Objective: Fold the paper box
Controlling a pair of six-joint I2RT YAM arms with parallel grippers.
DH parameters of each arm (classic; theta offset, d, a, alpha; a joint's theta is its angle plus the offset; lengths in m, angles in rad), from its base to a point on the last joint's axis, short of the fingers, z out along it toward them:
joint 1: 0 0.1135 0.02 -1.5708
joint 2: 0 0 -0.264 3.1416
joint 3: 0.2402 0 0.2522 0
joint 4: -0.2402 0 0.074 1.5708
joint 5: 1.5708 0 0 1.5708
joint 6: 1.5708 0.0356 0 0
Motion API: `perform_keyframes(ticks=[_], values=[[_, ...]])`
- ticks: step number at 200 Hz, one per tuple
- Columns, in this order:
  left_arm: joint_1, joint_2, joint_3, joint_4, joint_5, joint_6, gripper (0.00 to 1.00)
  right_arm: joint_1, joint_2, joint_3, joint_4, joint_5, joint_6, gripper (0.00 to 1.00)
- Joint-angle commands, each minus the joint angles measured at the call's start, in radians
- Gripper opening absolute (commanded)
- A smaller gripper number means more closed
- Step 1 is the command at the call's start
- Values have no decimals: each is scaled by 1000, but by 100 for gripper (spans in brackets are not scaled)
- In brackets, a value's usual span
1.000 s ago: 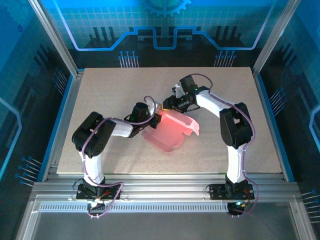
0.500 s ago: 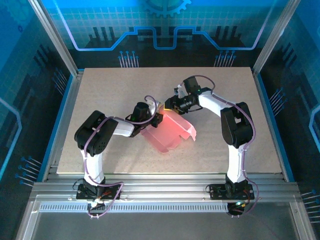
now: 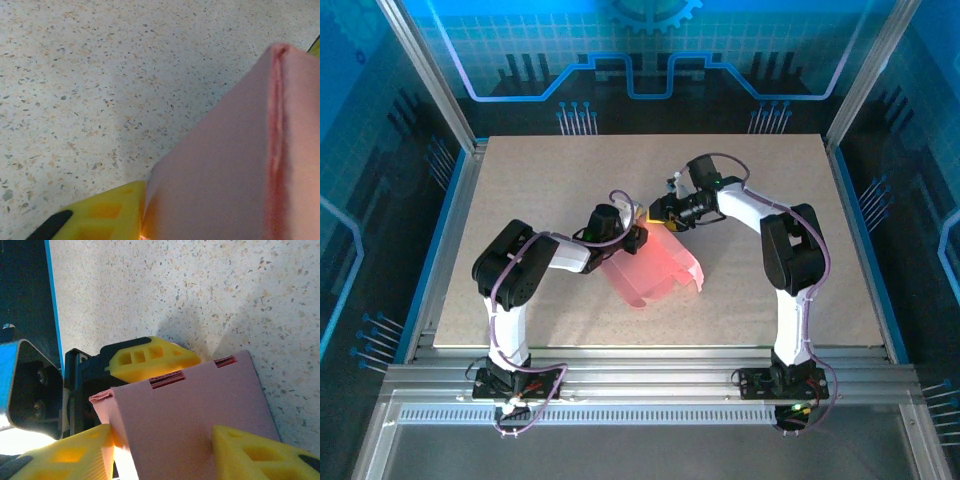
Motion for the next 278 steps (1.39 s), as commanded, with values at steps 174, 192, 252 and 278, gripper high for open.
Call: perform_keyframes(ticks=[174,192,252,278], values=[[-15,-7,22,10,35,-7,1,-31,-115,-77,22,113,-7,73],[-15,-7,22,7,30,-6,0,-46,-151,-87,28,134,-11,77],[-8,-86,133,-331,32,95,0,-99,-295,-151,41,240,-26,81],[-7,-104,264,-638,-15,184,0,-145,-372,-198,59,292,-22,82]])
